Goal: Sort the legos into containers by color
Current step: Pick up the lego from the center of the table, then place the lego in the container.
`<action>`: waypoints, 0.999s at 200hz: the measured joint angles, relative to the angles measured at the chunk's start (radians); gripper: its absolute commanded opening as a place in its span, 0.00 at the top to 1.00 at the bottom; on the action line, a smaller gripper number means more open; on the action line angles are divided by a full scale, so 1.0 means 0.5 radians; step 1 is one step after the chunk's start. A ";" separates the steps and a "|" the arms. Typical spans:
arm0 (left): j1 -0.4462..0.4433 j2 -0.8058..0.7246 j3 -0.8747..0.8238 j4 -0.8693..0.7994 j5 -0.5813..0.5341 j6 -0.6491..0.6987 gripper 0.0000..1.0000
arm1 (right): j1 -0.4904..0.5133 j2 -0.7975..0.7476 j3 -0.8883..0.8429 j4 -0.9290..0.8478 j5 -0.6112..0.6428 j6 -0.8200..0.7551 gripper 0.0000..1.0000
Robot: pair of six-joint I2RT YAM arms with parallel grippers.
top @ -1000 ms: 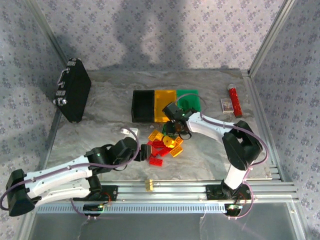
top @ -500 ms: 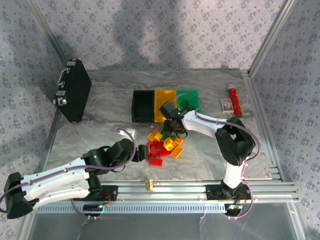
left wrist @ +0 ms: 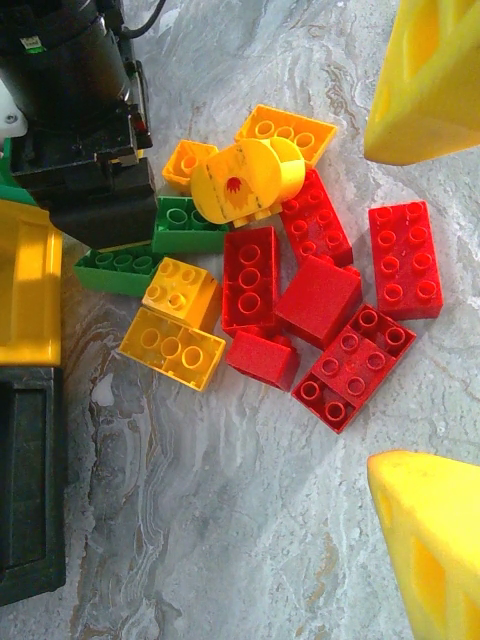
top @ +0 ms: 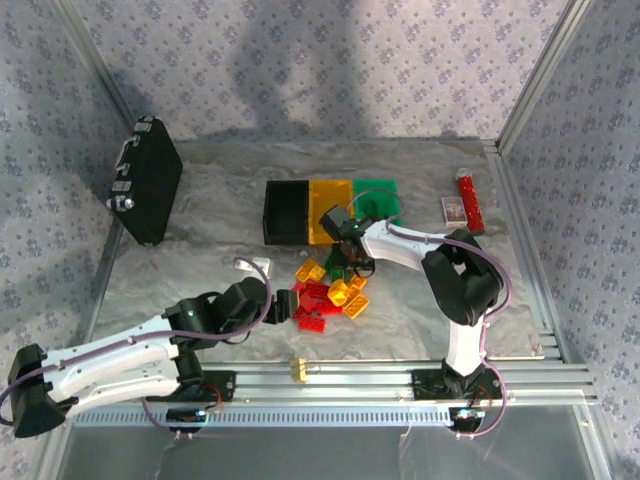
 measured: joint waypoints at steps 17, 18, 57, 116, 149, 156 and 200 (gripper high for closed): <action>0.000 0.000 0.000 -0.001 0.000 0.000 0.24 | 0.000 0.002 -0.003 -0.001 0.000 0.011 0.56; 0.000 0.000 0.000 -0.001 0.000 0.000 0.24 | 0.000 0.002 -0.004 -0.001 0.001 0.012 0.56; 0.000 0.000 0.000 -0.001 -0.006 0.000 0.24 | -0.002 -0.006 -0.014 -0.002 0.015 0.022 0.65; 0.000 0.017 0.000 -0.001 -0.007 0.001 0.24 | -0.018 -0.350 -0.057 -0.117 0.076 0.008 0.66; 0.000 0.075 0.001 -0.002 -0.006 0.002 0.25 | -0.143 -0.549 -0.037 -0.175 0.097 -0.040 0.66; 0.000 0.083 0.002 -0.002 -0.005 0.003 0.25 | -0.182 -0.564 -0.027 -0.184 0.099 -0.060 0.66; 0.000 0.126 0.032 -0.001 -0.005 0.010 0.25 | -0.451 -0.551 0.083 -0.225 0.069 -0.191 0.66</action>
